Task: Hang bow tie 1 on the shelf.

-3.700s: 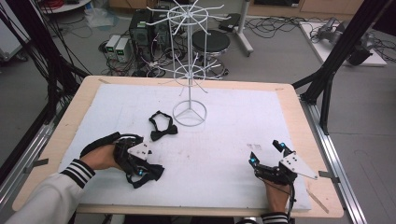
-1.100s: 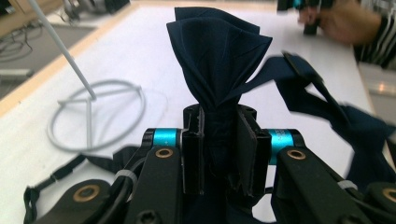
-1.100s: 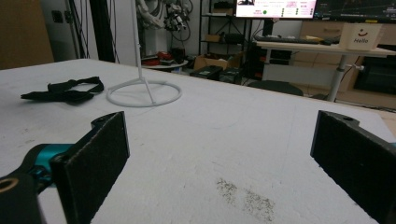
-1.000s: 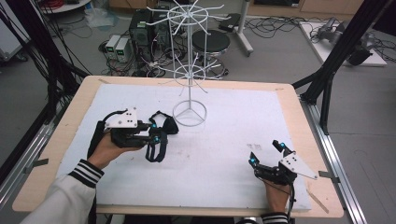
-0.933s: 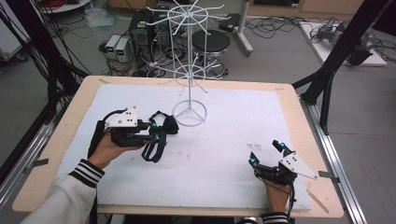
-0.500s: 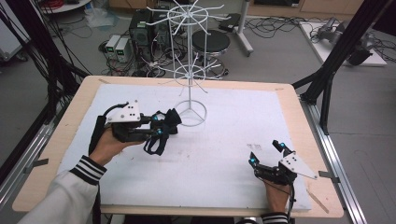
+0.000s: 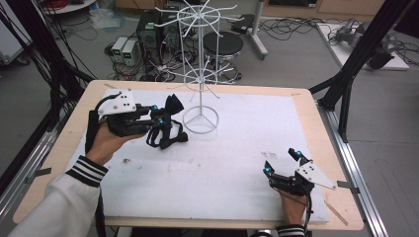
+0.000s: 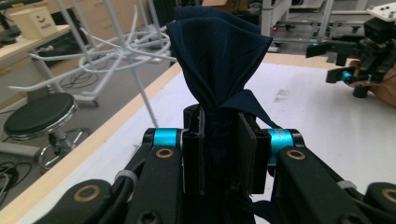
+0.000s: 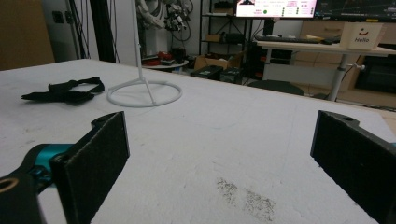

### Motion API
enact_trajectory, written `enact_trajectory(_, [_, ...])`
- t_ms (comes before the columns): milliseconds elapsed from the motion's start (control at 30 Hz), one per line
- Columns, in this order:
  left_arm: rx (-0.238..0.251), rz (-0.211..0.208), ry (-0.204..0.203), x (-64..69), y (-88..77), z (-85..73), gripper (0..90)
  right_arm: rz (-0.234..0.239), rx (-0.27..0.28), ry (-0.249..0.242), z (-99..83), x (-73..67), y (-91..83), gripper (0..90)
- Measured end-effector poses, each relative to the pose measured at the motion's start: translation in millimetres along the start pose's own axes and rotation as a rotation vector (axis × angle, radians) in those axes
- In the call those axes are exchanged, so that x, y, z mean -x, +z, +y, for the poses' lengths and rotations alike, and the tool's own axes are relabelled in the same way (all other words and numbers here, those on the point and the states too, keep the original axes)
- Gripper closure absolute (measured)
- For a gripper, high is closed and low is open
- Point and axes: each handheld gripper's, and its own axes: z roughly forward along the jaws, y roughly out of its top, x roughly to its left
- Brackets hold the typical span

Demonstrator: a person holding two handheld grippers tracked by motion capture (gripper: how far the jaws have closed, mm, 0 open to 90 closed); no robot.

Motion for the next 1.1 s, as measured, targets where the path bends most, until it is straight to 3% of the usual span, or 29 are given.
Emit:
enact_trajectory(500, [-0.005,0.001,0.006,0.3,-1.4,-1.4,73.8,0.001,-0.002,0.001,0.0,-0.3,0.2,3.7])
enact_trajectory(1100, [0.013,0.069,0.013,-19.6,-2.0,19.3,73.8,0.003,0.002,-0.002,-0.1,-0.4,-0.3,3.7])
